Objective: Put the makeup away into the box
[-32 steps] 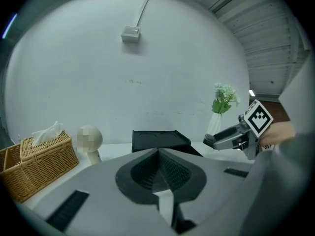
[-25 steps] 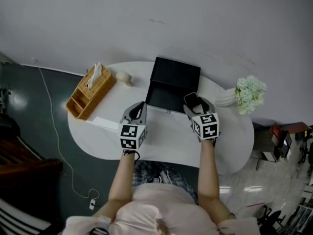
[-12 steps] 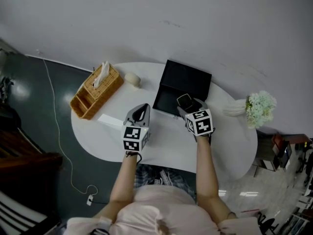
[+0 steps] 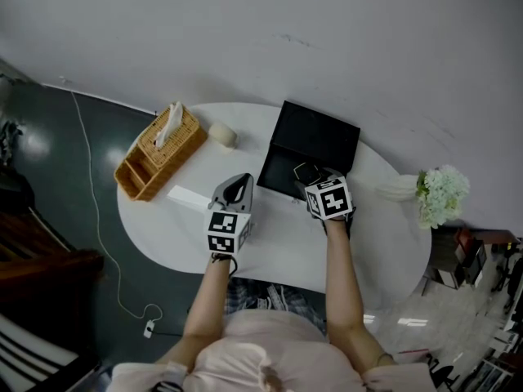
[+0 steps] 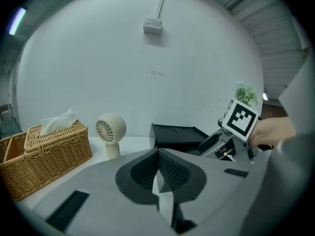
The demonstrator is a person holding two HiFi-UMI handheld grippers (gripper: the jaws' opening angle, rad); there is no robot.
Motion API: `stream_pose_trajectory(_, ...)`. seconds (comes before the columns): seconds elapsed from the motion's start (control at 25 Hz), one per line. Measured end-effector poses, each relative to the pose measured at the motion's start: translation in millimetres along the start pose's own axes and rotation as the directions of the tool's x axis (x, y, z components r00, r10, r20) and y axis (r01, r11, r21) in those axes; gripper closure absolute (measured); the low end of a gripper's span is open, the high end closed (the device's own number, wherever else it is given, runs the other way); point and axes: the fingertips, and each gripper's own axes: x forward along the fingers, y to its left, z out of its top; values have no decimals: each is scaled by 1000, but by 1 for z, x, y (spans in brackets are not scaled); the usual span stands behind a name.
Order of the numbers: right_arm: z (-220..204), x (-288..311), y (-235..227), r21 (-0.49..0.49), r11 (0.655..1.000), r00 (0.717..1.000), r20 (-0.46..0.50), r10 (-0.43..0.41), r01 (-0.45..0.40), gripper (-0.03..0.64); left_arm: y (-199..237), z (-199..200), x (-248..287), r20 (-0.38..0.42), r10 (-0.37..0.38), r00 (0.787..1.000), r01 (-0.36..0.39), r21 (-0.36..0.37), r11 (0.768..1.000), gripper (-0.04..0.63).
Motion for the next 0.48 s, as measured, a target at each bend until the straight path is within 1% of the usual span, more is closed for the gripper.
stream_pose_trajectory(0.16,-2,5,1,-21,1000,999,-42,0,-1,291,2,-2,4,-7,-2,1000,2,-1,1000,571)
stream_pose_trajectory(0.4,-4,7,5,-40,999,997,-78,17,-20,288,3,-2,5,-10,-2,1000,2,-1,1000,571)
stream_pose_trajectory(0.48,-5,7,6,-40,999,997,-75,16,-19,285,2,-2,5,-10,-3,1000,3,-2,1000,571)
